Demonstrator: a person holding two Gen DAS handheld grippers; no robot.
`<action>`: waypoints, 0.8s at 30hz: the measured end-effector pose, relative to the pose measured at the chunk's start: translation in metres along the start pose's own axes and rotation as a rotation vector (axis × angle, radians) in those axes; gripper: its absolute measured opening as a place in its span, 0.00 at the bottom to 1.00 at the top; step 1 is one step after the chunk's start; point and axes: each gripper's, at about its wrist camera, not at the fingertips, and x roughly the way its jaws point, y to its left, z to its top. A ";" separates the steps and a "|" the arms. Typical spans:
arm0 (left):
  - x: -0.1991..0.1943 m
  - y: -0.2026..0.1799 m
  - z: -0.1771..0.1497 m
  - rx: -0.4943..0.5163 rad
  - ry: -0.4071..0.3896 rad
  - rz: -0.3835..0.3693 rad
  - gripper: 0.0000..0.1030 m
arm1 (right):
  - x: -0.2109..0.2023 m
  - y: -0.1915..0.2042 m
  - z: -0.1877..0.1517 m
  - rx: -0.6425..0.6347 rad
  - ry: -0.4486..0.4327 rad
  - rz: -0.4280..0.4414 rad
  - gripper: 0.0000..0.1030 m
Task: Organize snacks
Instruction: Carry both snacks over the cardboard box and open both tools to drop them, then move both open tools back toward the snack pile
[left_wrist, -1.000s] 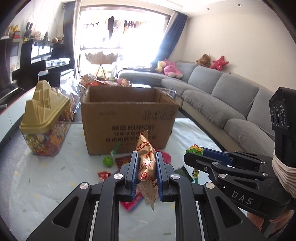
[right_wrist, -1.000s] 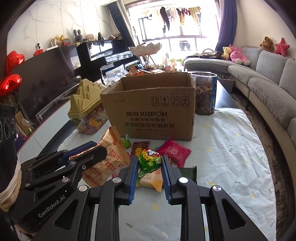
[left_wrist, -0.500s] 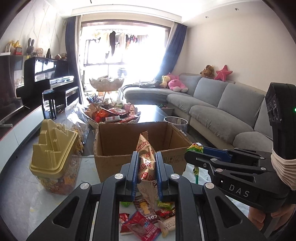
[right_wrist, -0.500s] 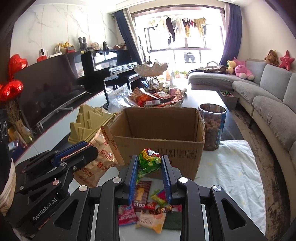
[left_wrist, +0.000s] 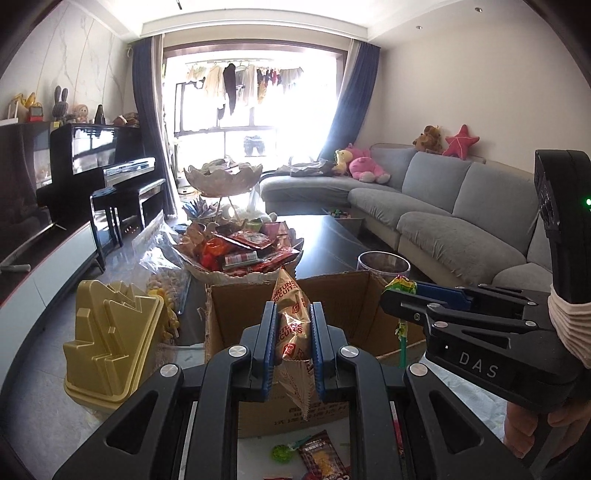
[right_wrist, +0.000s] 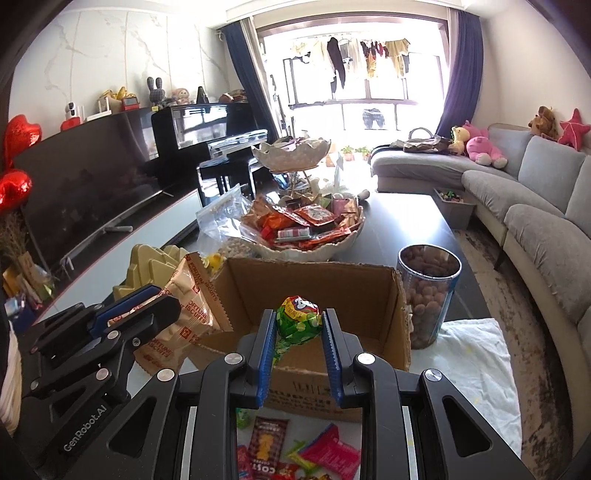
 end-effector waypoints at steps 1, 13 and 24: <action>0.005 0.002 0.001 -0.003 0.006 0.000 0.18 | 0.004 -0.001 0.003 0.000 0.002 -0.004 0.25; 0.043 0.015 0.001 -0.015 0.044 0.058 0.55 | 0.047 -0.014 0.010 0.016 0.025 -0.057 0.52; -0.011 0.010 -0.009 -0.042 0.042 0.090 0.73 | 0.003 -0.013 -0.008 -0.002 -0.049 -0.087 0.62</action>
